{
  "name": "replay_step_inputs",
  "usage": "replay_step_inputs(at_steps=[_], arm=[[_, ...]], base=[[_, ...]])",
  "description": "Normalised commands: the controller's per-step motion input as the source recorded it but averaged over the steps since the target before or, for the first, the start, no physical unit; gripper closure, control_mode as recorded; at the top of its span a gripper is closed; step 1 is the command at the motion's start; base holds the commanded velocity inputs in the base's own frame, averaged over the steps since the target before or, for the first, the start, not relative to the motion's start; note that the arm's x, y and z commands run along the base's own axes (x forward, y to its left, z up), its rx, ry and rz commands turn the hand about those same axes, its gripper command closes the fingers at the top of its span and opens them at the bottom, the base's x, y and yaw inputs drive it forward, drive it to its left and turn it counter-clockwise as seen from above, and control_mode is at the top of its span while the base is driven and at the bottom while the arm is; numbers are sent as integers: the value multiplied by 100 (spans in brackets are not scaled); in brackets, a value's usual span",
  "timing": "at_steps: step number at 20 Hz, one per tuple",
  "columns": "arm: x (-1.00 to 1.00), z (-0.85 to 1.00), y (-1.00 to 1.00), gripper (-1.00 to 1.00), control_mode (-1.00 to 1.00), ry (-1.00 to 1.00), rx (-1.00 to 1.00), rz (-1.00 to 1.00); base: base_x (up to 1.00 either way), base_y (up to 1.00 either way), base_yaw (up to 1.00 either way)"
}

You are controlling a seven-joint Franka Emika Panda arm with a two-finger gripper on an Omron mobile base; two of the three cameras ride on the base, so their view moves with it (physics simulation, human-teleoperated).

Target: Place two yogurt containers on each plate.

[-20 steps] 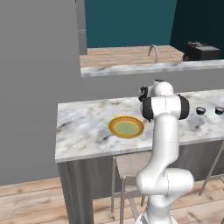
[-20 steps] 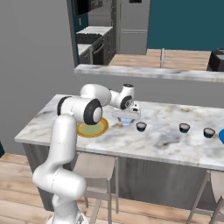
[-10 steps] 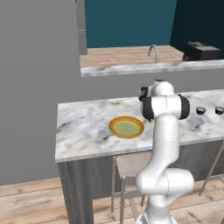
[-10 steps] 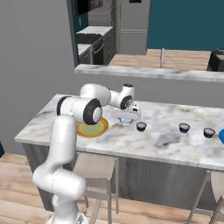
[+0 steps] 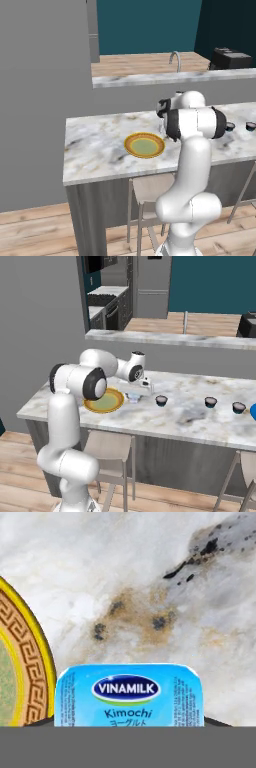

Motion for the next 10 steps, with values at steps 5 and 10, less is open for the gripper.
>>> replay_step_inputs(at_steps=[5, 10], arm=[[-54, 29, 86, 100, -100, 2, 0, 5], [-26, 13, 75, 100, -100, 3, 0, 7]], base=[[0, 0, 0], [0, 0, 0]])
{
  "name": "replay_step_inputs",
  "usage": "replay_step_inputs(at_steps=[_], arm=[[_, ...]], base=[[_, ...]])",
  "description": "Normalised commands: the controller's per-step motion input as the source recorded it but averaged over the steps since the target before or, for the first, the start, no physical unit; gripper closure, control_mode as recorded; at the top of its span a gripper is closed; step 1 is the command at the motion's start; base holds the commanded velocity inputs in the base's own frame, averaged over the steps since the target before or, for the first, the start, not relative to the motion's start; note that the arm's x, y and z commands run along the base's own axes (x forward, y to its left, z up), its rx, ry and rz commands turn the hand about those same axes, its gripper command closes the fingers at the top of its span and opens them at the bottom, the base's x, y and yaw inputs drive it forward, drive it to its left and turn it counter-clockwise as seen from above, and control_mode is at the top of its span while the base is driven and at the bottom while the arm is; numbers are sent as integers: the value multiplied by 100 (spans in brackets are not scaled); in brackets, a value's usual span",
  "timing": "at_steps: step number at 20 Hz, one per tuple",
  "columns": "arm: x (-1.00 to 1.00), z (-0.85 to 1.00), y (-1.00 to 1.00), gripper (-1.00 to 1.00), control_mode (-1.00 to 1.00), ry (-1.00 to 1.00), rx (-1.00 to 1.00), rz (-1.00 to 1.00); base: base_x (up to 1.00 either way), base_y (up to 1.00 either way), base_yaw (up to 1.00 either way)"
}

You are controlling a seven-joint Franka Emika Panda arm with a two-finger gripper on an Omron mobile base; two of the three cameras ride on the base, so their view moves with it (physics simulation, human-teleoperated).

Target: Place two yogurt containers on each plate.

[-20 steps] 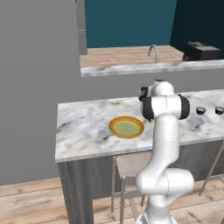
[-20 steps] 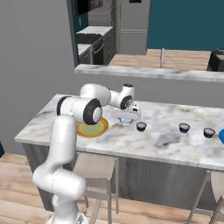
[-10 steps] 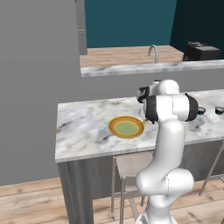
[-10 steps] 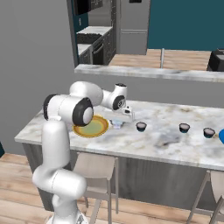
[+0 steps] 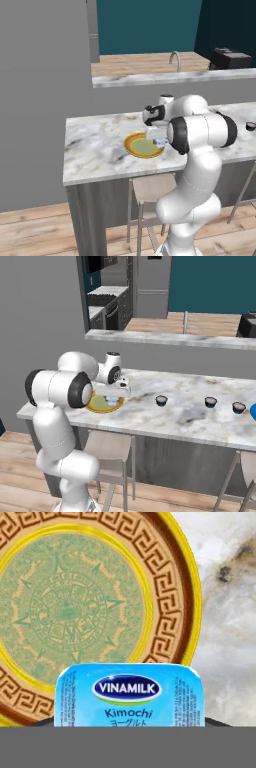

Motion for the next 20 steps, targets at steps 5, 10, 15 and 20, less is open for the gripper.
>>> replay_step_inputs(at_steps=[5, 10, 15, 20], arm=[[20, 21, 29, 100, -100, 0, 0, 0], [61, 2, 12, 100, -100, 1, 0, 0], [41, -4, 16, 100, -100, 4, 0, 0], [13, -10, 14, 100, -100, 2, 0, 0]], base=[[0, 0, 0], [0, 0, 0], [0, 0, 0], [0, 0, 0]])
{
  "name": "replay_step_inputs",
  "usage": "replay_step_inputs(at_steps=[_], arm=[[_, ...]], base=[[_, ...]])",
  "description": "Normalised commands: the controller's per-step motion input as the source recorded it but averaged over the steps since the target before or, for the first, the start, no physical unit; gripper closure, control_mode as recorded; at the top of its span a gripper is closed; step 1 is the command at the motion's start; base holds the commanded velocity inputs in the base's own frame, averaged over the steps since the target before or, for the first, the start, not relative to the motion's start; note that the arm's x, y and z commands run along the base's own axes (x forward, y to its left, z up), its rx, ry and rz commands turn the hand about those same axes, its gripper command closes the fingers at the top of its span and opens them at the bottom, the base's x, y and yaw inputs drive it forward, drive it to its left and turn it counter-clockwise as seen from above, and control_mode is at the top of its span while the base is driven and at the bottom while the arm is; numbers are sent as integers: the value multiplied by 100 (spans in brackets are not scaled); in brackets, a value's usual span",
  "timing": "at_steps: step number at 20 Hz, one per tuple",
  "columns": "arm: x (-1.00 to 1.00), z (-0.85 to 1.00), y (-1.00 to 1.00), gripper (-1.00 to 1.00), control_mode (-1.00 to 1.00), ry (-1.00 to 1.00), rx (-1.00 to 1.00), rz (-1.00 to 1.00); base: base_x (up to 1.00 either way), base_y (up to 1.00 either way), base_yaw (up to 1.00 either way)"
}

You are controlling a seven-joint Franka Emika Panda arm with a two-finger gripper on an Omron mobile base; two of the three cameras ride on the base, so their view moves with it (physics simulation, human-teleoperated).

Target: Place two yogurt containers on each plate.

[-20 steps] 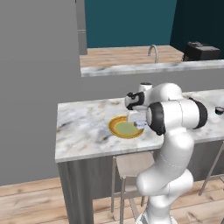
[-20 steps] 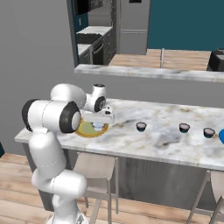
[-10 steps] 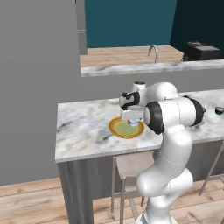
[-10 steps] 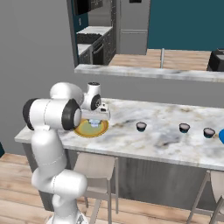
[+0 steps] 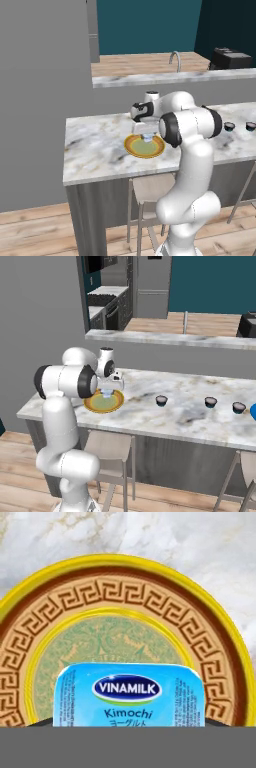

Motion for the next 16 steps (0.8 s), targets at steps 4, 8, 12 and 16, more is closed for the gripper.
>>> replay_step_inputs(at_steps=[4, 8, 12, 16], arm=[[0, -20, 0, 100, -100, 0, 0, 0], [0, -29, 0, 100, -100, 0, 0, 0], [0, -29, 0, 100, -100, 0, 0, 0], [0, -2, 0, -100, -100, 0, 0, 0]], base=[[0, 0, 0], [0, 0, 0], [0, 0, 0], [0, 0, 0]])
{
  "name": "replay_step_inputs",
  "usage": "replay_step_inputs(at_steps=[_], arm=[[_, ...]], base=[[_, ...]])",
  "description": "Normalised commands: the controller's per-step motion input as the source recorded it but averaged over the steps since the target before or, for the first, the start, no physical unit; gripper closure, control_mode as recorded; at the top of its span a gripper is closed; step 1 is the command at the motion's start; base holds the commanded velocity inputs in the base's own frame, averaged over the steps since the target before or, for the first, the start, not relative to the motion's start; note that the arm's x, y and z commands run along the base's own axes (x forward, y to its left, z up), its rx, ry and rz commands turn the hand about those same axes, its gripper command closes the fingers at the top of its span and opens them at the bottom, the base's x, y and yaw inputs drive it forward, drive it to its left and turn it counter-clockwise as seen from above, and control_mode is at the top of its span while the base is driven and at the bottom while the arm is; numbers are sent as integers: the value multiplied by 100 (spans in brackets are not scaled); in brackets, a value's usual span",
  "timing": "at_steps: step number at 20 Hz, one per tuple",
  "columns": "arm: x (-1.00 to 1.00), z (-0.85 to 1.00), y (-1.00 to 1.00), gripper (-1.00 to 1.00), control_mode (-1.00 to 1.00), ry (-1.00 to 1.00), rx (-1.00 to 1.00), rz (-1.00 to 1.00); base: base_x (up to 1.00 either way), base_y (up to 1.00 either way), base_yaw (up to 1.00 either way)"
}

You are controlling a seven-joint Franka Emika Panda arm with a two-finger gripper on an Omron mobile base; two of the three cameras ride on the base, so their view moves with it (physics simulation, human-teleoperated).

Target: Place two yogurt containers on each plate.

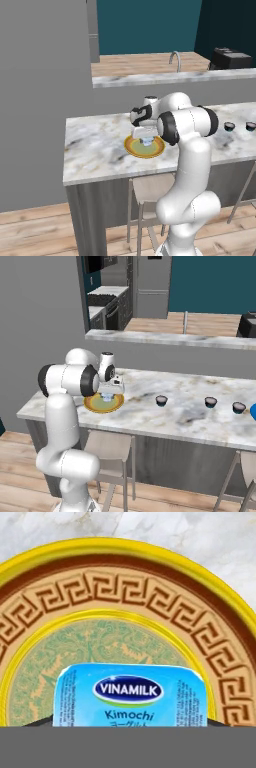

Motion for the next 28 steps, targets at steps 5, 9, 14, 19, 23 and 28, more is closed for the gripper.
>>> replay_step_inputs(at_steps=[5, 9, 14, 19, 23, 28], arm=[[0, 0, 0, -100, -100, 0, 0, 0], [0, 0, 0, -100, -100, 0, 0, 0], [0, 4, 0, -100, -100, 0, 0, 0], [-1, 60, -15, -100, -100, 0, 0, 0], [-22, 57, -49, -100, -100, -4, 0, 0], [-27, 39, -81, -100, -100, -1, 0, 0]], base=[[0, 0, 0], [0, 0, 0], [0, 0, 0], [0, 0, 0], [0, 0, 0], [0, 0, 0]])
